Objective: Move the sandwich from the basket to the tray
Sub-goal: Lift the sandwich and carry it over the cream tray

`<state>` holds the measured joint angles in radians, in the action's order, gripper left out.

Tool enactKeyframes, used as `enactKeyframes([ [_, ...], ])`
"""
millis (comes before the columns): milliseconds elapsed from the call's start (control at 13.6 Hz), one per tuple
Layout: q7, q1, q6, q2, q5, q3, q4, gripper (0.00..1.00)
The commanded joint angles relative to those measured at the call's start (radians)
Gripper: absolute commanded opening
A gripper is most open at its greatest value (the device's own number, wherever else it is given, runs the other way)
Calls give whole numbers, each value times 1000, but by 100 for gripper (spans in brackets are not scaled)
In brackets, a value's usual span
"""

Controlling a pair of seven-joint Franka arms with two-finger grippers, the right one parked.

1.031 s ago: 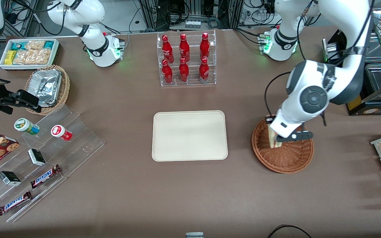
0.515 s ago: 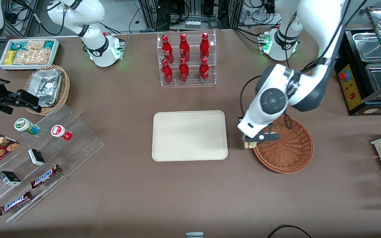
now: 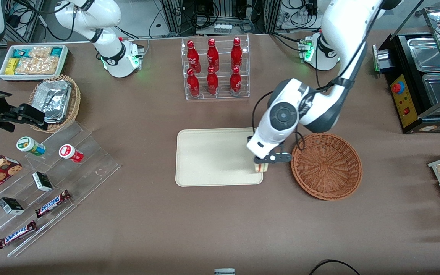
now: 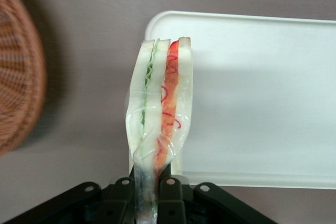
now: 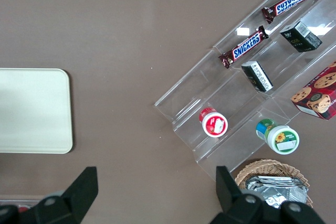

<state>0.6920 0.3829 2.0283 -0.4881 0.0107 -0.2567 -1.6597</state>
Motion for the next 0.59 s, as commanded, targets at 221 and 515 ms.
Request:
enactKeyframes([
  [221, 43, 79, 26, -101, 14, 8, 87, 0],
  [515, 47, 99, 26, -153, 35, 8, 141, 0],
])
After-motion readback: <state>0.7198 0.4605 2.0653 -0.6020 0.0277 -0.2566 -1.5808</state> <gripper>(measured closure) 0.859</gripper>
